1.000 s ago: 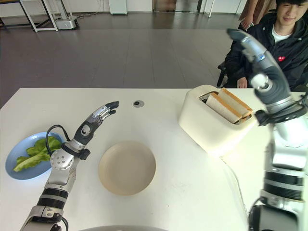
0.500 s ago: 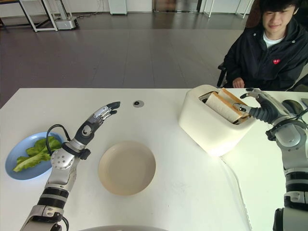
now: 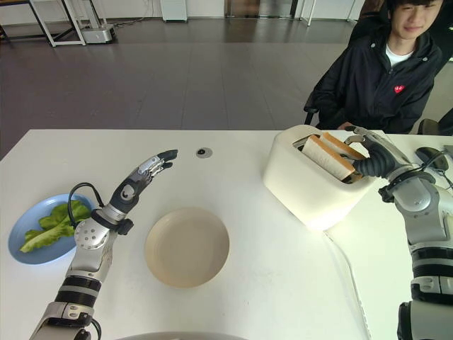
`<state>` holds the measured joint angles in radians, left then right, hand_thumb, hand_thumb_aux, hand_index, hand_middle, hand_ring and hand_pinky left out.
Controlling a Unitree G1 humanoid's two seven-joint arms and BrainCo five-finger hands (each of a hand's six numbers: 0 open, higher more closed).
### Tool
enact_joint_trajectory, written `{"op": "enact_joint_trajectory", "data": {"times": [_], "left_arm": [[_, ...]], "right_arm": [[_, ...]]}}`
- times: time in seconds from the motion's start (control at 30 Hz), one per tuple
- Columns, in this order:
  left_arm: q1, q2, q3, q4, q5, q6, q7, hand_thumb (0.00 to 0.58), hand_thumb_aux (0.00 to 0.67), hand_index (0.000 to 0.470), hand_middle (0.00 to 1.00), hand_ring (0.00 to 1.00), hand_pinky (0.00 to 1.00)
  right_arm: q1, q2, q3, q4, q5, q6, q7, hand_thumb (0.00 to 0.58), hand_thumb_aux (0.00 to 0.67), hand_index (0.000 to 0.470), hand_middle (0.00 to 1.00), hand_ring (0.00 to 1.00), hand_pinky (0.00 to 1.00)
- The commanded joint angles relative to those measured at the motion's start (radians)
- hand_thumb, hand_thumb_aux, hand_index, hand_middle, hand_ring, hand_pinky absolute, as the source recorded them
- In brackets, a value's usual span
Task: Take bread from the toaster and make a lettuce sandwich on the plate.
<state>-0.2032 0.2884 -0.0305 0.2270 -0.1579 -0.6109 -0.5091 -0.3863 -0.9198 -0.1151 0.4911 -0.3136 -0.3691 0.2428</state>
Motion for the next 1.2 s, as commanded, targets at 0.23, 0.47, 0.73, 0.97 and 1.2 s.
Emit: {"op": "enact_joint_trajectory", "data": {"times": [0.23,0.47,0.73,0.97,1.2], "left_arm": [[0.072,0.172,0.151,-0.115,0.040,-0.001,0.015,0.000,0.000,0.000,0.00,0.00,0.00],[0.276,0.431,0.365,-0.099,0.087,0.007,-0.032,0.000,0.000,0.000,0.00,0.00,0.00],[0.431,0.604,0.437,0.111,0.340,0.024,0.059,0.000,0.000,0.000,0.00,0.00,0.00],[0.418,0.707,0.416,0.253,0.535,0.098,0.231,0.000,0.000,0.000,0.00,0.00,0.00],[0.374,0.760,0.325,0.351,0.656,0.163,0.368,0.000,0.000,0.000,0.00,0.00,0.00]], "right_arm": [[-0.065,-0.023,-0.167,-0.152,0.135,0.046,-0.051,0.580,0.670,0.470,0.00,0.00,0.00],[-0.008,0.051,-0.148,-0.511,0.358,0.037,0.111,0.580,0.670,0.470,0.00,0.00,0.00],[0.015,0.233,0.179,-0.698,0.362,-0.102,0.309,0.580,0.670,0.470,0.00,0.00,0.00],[-0.041,0.438,0.380,-0.352,-0.082,-0.392,0.102,0.580,0.670,0.470,0.00,0.00,0.00],[-0.052,0.485,0.476,-0.165,-0.397,-0.542,-0.149,0.580,0.670,0.470,0.00,0.00,0.00]]}}
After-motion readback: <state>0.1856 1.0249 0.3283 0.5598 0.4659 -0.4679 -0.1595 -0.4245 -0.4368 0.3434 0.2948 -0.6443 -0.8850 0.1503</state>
